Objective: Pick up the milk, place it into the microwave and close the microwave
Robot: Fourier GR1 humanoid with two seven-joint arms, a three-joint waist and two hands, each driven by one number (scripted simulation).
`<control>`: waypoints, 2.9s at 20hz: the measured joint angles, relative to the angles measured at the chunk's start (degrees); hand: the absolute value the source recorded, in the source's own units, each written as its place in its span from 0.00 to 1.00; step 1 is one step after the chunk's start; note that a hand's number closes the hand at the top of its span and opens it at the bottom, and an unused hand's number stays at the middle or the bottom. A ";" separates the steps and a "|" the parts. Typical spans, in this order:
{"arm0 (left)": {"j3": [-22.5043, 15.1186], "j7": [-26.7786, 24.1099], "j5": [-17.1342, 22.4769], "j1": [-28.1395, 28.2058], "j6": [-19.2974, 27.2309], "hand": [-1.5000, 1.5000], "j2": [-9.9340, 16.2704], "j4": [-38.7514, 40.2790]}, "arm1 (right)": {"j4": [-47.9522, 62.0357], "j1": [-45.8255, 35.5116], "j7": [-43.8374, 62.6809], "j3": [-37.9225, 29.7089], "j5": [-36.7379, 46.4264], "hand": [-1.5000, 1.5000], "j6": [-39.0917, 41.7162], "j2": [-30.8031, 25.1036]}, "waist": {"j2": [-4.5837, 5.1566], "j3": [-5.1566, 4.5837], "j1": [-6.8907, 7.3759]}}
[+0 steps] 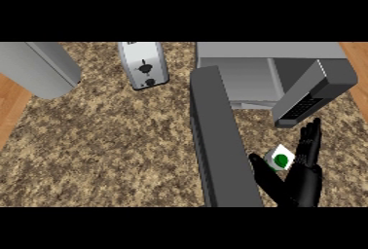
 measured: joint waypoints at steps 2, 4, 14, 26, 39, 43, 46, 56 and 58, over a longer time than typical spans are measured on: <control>0.33 0.74 0.14 -0.15 -0.19 0.00 -0.03 -0.57 | 3.30 0.30 -3.84 -2.04 -3.06 0.00 0.03 -0.03 | 0.08 0.05 -0.05; 0.57 -0.14 0.04 1.37 -1.37 0.00 -0.94 -1.03 | 4.68 2.39 -7.67 -3.04 -5.42 0.00 0.11 -0.02 | 0.14 0.09 -0.06; 3.10 0.57 0.86 2.67 -4.32 0.00 -2.29 -1.26 | 16.87 6.21 -26.93 -11.83 -19.65 0.00 7.90 -0.50 | 0.25 0.14 -0.17; 7.57 1.79 3.53 1.87 -7.21 0.00 -2.21 -0.44 | 36.37 0.71 -42.61 -19.23 -27.29 0.00 14.62 0.33 | 0.28 0.13 0.01; 5.74 -0.43 2.76 2.59 -7.10 0.00 -3.20 -0.21 | 58.70 -11.17 -53.68 -27.93 -30.03 1.00 20.46 -1.39 | 0.33 0.14 0.17; 5.67 -0.90 3.15 4.04 -7.92 0.00 -3.14 -0.65 | 64.13 -14.68 -57.22 -28.93 -29.32 1.00 22.81 -3.14 | 0.29 0.05 0.34; 6.46 -1.45 3.86 4.55 -8.81 0.00 -2.98 -0.26 | 65.19 -16.30 -59.32 -29.41 -28.25 1.00 21.29 -2.75 | 0.23 -0.05 0.27; 7.14 -1.01 5.11 3.34 -9.53 0.00 -2.20 0.06 | 70.69 -25.88 -59.92 -23.46 -23.95 1.00 37.94 -10.69 | 0.68 0.22 1.67; 7.51 -1.40 5.25 2.91 -9.81 0.00 -2.10 0.72 | 72.08 -27.68 -60.54 -22.11 -23.21 1.00 42.65 -12.18 | 0.71 0.24 1.67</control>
